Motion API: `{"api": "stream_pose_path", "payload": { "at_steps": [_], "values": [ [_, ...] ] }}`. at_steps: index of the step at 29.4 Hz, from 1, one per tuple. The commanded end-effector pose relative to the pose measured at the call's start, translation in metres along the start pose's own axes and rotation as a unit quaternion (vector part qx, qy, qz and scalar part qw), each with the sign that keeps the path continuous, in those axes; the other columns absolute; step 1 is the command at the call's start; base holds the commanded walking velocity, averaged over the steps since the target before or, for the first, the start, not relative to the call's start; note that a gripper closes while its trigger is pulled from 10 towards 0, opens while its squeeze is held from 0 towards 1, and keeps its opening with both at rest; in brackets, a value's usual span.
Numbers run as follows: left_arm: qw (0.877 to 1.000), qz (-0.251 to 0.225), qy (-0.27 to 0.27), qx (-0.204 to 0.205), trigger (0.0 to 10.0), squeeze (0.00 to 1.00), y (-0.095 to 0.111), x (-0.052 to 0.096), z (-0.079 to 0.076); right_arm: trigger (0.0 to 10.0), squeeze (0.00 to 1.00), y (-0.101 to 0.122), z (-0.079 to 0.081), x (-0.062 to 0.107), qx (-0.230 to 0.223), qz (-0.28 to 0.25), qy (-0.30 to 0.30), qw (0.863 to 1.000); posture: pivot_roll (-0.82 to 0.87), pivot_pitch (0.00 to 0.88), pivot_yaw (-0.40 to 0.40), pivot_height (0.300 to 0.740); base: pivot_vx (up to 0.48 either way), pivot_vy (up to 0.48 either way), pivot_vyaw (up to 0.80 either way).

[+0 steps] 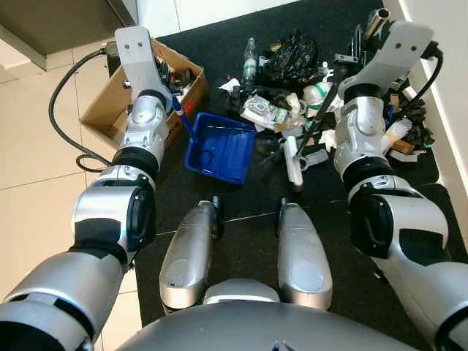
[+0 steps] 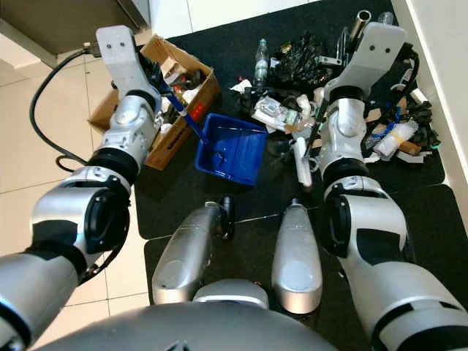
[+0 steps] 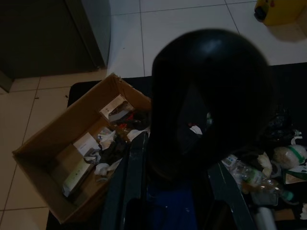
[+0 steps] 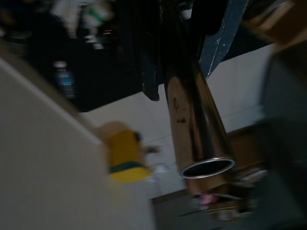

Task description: Sweep floor

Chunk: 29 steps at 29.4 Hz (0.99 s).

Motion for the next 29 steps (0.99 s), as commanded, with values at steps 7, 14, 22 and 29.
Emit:
{"api": "stream_pose_path", "payload": {
  "at_steps": [7, 14, 22, 29],
  "values": [
    [0.999, 0.034, -0.014, 0.009, 10.0, 0.00, -0.021, 0.005, -0.008, 10.0, 0.00, -0.039, 0.057, 0.014, -0.101, 0.059, 0.065, 0.991, 0.08, 0.262, 0.143, 0.740, 0.000, 0.000, 0.00],
    [0.999, 0.038, -0.011, 0.010, 10.0, 0.00, -0.024, 0.006, -0.009, 10.0, 0.00, -0.026, 0.064, 0.002, -0.184, 0.027, 0.018, 0.982, 0.08, 0.260, 0.136, 0.740, 0.000, 0.000, 0.00],
    [0.999, 0.038, -0.008, 0.010, 10.0, 0.00, -0.024, 0.006, -0.007, 10.0, 0.00, -0.009, 0.071, -0.010, -0.258, -0.006, 0.009, 0.966, 0.08, 0.255, 0.132, 0.740, 0.000, 0.000, 0.00],
    [0.999, 0.038, -0.006, 0.012, 10.0, 0.00, -0.024, 0.006, -0.007, 10.0, 0.00, 0.022, 0.067, -0.014, -0.158, -0.063, 0.069, 0.983, 0.07, 0.250, 0.132, 0.740, 0.000, 0.000, 0.00]
  ]
}}
Point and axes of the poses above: a point about 5 cm out from each wrist's last joint towards the gripper, its own x axis pointing back from the gripper into the wrist, its own y axis along the axis of the wrist's last joint, z = x × y, the point moved 5 cm from there along -x, pointing out of the wrist towards the gripper, and after that the axes turned 12 degrees about -x, right-handed, at the moved point
